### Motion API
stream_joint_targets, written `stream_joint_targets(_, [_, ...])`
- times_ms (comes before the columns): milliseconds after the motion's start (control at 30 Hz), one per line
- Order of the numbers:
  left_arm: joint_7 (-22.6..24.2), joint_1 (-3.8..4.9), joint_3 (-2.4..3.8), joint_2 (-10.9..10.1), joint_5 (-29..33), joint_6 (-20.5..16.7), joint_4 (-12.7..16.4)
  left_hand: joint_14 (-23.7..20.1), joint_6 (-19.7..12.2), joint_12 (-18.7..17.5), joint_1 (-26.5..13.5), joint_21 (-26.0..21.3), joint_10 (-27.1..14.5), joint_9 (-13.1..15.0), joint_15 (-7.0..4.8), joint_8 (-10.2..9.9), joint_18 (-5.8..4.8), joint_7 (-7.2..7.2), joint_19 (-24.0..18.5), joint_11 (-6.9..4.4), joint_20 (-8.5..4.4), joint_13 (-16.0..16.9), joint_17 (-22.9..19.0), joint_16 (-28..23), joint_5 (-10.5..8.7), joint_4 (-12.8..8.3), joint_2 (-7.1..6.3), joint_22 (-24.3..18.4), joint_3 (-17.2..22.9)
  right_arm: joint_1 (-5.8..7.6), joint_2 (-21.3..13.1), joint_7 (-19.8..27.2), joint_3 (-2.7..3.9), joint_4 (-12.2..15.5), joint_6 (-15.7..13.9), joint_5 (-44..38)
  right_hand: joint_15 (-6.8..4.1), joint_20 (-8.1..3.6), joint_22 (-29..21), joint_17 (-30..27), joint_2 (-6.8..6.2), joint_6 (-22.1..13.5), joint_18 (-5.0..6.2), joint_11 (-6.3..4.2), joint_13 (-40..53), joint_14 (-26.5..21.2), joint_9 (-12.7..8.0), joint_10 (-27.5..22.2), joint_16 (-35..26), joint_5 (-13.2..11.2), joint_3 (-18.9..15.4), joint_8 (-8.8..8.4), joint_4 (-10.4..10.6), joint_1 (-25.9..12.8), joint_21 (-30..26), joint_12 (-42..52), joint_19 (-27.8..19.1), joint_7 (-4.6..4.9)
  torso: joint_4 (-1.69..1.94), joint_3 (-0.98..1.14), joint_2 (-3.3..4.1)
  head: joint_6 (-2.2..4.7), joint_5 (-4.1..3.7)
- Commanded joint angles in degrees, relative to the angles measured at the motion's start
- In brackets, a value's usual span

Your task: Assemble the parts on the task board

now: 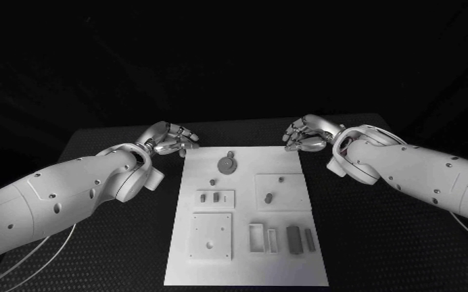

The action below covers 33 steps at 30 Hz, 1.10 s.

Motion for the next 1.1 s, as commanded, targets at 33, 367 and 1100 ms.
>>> stream_joint_targets(33, [5.27, 0.04, 0.02, -0.13, 13.02, 4.74, 1.15, -1.16, -0.57, -0.31, -0.66, -2.12, -0.83, 0.19, 0.50, 0.45, -0.37, 0.00, -1.59, 0.46, -0.11, -0.14, -1.34, -3.91, -0.06, -0.05, 0.09, -0.87, -1.62, -0.40, -0.68, -2.69, -0.48, 1.98, 1.92, -13.91, -0.34, -0.31, 0.28, 0.79, -0.75, 0.56, 0.80, -0.18, 0.37, 0.78, 0.11, 0.45, 0.35, -0.96, 1.05, 0.08, 0.03, 0.18, 0.24, -0.04, 1.02, 0.04, -0.08, -0.10, 0.05, 0.05, -0.58])
stream_joint_targets(367, [6.11, 0.01, -0.02, -0.45, 13.62, 4.48, 1.94, -1.11, -0.89, -0.31, -0.61, -3.91, -0.83, 0.30, 0.95, 0.71, -0.65, 0.04, -2.20, 0.68, 0.38, -0.25, -2.08, -7.33, -0.11, -0.11, 0.50, -1.54, -2.92, -1.91, -2.77, -5.80, -1.89, 7.16, 1.00, -26.48, -1.84, -1.66, 1.82, 3.84, -4.26, 2.17, 0.80, -0.53, 1.61, 4.41, 0.34, 2.51, 0.12, -6.89, 7.34, -0.10, 3.30, -0.10, 1.16, -2.63, 4.75, -0.32, 0.00, -0.05, 0.08, -0.28, -1.34])
stream_joint_targets(1100, [6.16, -0.02, -0.03, -0.59, 13.97, 4.70, 1.71, -0.74, -1.24, -0.35, -1.01, -4.24, -0.94, 0.24, 0.99, 0.67, -0.65, 0.16, -1.93, 0.74, 0.41, -0.31, -1.96, -8.07, -0.10, 0.01, 0.84, -1.58, -3.49, -3.66, -1.87, -7.77, -3.11, 10.37, -0.42, -32.07, -1.92, -1.79, 2.96, 5.51, -7.02, 2.97, 0.80, -0.42, 2.27, 5.25, 0.27, 3.32, -1.61, -10.70, 10.59, -0.44, 5.64, 1.20, 0.60, -5.00, 5.14, -0.57, 0.10, -0.13, 0.13, -0.88, -1.32])
